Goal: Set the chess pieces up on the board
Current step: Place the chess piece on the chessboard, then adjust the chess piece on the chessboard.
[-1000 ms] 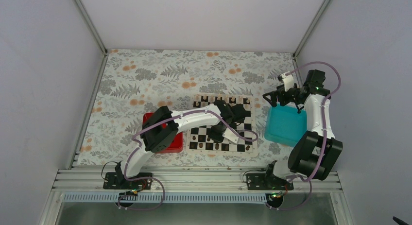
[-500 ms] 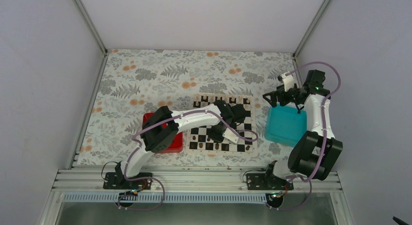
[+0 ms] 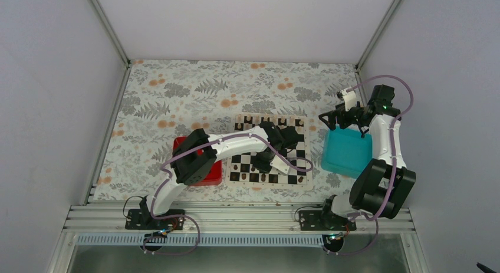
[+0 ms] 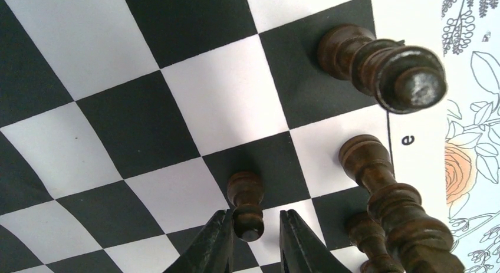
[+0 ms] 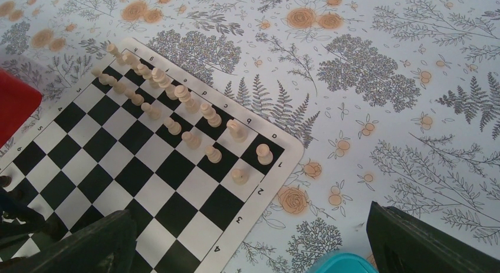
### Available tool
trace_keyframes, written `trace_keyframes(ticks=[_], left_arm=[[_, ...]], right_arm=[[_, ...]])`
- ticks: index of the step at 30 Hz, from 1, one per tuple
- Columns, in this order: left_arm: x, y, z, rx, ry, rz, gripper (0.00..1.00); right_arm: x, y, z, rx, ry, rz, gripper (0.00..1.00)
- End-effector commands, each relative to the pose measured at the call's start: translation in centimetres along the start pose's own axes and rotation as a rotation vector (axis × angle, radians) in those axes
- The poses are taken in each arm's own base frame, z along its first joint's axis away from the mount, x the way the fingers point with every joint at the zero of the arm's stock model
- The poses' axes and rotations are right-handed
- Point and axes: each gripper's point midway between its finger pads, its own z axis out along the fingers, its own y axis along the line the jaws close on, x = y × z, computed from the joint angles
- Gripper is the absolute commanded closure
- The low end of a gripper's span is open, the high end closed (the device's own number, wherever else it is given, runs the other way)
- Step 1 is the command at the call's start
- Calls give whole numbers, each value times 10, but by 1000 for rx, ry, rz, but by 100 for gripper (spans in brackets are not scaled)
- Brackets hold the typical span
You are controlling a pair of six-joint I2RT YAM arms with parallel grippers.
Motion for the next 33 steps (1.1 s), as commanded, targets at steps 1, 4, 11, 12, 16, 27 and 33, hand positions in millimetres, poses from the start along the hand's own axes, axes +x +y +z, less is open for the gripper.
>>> trace_keyframes(ticks=[1,4,11,12,16,27,33], left_arm=[[-2,-1,6,8,19,3,78],[-3,1,5,-1,17,6,77],[4,4,-18,-42,23,0,77],[5,5,-26,-54,23,-2,77],[16,5,-65,-95,11,-17,77],[28,5,-73,-122,6,-47,75],[18,13,-46,-111,3,-22,74]], right_arm=[[1,5,3,-21,-9,-20,0],[1,5,3,-22,-9,-19,0],[0,4,3,-17,-7,-19,0],[0,4,2,-16,-8,-20,0],[-1,3,1,-9,-5,-22,0],[-1,2,2,-8,0,-16,0],[1,3,2,-7,3,-17,0]])
